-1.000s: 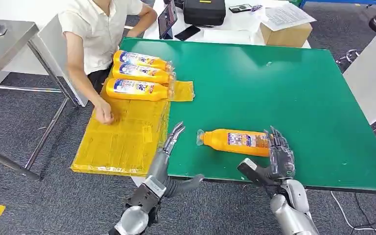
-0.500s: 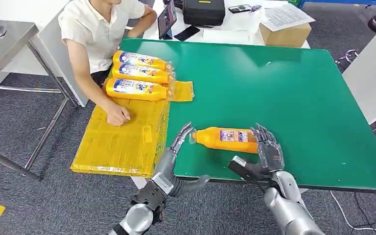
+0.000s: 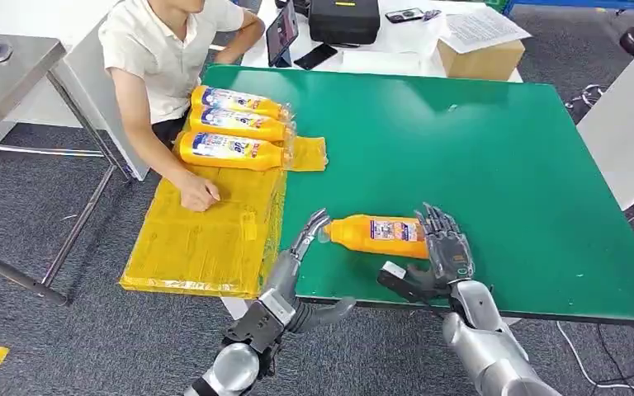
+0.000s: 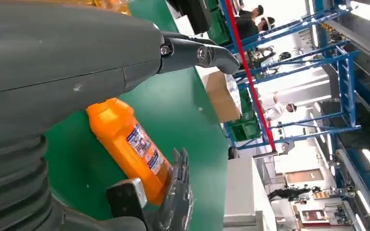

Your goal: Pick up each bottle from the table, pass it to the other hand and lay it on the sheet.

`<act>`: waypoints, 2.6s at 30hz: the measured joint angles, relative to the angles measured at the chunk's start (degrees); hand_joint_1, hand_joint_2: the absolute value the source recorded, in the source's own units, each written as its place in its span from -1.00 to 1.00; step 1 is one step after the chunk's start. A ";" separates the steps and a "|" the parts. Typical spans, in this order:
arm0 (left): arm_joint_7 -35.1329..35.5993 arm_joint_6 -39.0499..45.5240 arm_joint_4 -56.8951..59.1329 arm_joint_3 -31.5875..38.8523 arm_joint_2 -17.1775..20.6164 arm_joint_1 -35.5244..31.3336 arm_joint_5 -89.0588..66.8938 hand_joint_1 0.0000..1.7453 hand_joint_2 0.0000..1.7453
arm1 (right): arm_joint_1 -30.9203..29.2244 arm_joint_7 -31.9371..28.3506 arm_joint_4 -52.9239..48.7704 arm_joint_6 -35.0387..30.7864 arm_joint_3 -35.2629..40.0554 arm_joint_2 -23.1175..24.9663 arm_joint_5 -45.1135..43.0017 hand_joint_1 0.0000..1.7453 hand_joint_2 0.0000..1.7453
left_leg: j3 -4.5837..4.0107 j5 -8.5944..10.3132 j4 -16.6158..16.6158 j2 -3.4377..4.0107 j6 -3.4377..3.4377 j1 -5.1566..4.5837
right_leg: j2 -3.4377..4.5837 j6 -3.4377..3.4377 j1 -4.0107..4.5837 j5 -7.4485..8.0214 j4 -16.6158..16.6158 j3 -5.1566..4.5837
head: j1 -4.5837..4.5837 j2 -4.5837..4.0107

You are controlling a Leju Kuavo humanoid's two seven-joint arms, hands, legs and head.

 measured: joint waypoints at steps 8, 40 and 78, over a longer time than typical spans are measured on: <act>0.24 0.09 -0.02 0.02 0.00 0.07 -0.50 -1.00 1.00 | -0.33 5.42 -1.40 -0.17 4.02 -1.40 5.13 -1.00 1.00 | 0.00 0.00 0.01 -0.03 0.00 -0.02 | -0.01 0.01 -0.01 0.00 0.00 0.03 | 0.00 0.00; 1.42 -1.95 0.00 -0.39 0.00 -0.90 0.42 -1.00 1.00 | -8.03 0.78 7.61 24.13 2.16 -1.81 -7.65 1.00 1.00 | 1.08 -0.14 0.01 0.15 0.08 -0.01 | 0.06 -0.03 0.00 -0.02 -0.10 0.93 | 0.00 0.00; -0.88 0.66 -3.10 4.74 0.85 7.03 23.23 -1.00 1.00 | 18.87 -17.40 -33.98 25.73 -4.79 8.63 -50.65 1.00 1.00 | -0.08 -0.21 0.00 0.00 -0.01 0.01 | 0.12 0.06 -0.01 -0.20 -0.04 -0.04 | 0.02 0.00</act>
